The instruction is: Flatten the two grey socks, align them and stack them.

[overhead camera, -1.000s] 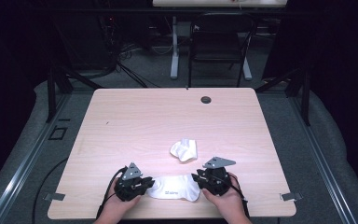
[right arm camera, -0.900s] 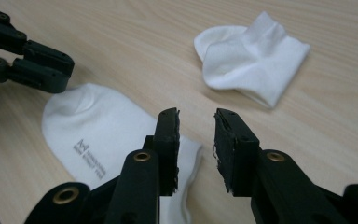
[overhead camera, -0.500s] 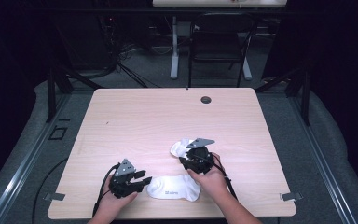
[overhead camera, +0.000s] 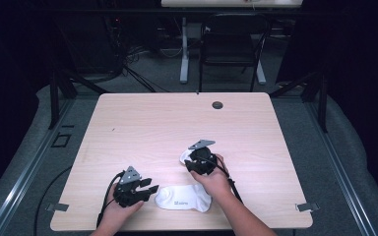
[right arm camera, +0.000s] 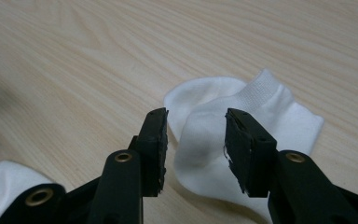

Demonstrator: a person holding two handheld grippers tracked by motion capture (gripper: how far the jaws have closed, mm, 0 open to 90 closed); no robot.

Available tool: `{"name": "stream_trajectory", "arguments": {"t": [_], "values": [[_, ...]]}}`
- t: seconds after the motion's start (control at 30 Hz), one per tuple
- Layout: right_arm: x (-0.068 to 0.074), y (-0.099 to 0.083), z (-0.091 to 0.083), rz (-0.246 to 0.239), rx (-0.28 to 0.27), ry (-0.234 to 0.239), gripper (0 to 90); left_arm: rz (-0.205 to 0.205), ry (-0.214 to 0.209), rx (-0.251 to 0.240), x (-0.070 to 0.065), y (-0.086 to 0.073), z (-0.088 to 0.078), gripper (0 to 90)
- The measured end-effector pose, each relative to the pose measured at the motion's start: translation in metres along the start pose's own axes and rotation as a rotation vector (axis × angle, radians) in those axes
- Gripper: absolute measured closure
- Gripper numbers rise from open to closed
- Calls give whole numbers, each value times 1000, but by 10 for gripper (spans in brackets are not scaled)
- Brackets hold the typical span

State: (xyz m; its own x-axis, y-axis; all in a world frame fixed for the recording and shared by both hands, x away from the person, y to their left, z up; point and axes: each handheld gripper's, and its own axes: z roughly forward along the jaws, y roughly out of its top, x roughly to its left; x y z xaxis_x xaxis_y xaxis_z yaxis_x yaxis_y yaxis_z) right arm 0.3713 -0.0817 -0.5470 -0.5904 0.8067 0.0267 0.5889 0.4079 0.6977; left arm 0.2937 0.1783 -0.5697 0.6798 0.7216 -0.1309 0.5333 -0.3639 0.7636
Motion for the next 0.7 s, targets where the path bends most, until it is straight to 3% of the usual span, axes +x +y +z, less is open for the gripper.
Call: {"name": "stream_trajectory", "arguments": {"t": [0.3, 0.7], "values": [[1, 1, 11, 0, 30, -7, 619, -2, -6, 3, 2, 0, 1, 579], [5, 0, 20, -16, 49, -20, 857, -2, -5, 3, 2, 0, 1, 579]]}}
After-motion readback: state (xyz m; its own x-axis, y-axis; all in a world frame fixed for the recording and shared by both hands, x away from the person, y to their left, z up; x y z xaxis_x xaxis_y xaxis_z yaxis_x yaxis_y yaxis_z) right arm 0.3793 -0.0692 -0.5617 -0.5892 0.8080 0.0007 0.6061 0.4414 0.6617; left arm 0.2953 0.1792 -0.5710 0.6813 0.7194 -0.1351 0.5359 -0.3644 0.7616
